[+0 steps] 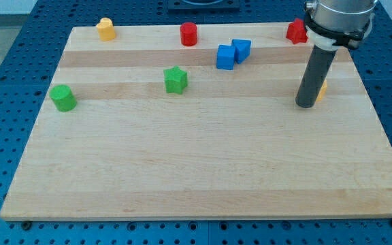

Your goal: Move the green star to the bottom left of the board

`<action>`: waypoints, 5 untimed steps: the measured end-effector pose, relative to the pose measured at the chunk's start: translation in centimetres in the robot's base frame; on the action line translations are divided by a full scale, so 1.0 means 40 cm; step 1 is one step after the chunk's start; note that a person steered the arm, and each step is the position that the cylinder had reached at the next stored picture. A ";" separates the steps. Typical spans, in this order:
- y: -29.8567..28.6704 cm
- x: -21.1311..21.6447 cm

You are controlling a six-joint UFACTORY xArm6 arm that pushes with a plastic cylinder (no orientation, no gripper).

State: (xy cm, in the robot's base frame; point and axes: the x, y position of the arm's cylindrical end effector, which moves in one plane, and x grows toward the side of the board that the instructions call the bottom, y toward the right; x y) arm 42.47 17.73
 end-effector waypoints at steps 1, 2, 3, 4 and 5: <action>-0.004 0.000; -0.106 0.000; -0.236 -0.011; -0.281 -0.088; -0.281 -0.206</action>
State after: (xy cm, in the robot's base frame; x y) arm 34.24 6.47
